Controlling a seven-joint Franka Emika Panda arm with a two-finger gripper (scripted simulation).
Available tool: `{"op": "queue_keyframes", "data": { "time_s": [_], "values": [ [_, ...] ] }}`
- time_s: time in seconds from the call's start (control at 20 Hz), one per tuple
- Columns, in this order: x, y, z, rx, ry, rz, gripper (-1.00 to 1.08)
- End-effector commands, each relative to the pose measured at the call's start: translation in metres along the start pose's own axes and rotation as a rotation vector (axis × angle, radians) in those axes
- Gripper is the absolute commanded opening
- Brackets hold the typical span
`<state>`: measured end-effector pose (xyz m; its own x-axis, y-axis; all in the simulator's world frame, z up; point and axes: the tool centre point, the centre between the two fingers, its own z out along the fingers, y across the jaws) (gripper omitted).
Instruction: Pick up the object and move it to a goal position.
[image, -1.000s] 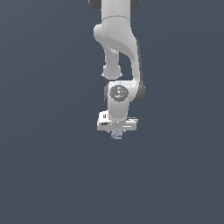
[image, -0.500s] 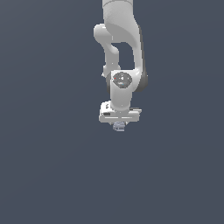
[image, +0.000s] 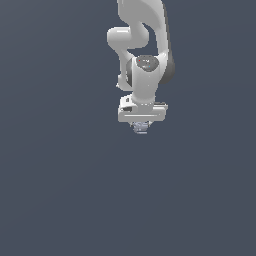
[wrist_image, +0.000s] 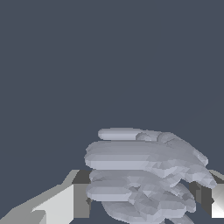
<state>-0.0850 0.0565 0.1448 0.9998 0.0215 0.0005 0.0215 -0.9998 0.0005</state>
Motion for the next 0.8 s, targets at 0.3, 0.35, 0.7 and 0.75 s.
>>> {"op": "queue_keyframes", "data": {
  "time_s": [0.3, 0.35, 0.7, 0.75],
  "values": [
    [-0.039, -0.017, -0.051, -0.001, 0.000, 0.000, -1.00],
    [-0.043, -0.019, -0.055, -0.001, 0.000, 0.000, -1.00],
    [-0.059, -0.027, -0.078, -0.001, 0.000, 0.000, -1.00],
    [-0.060, -0.027, -0.080, 0.000, 0.000, 0.000, -1.00]
  ]
}}
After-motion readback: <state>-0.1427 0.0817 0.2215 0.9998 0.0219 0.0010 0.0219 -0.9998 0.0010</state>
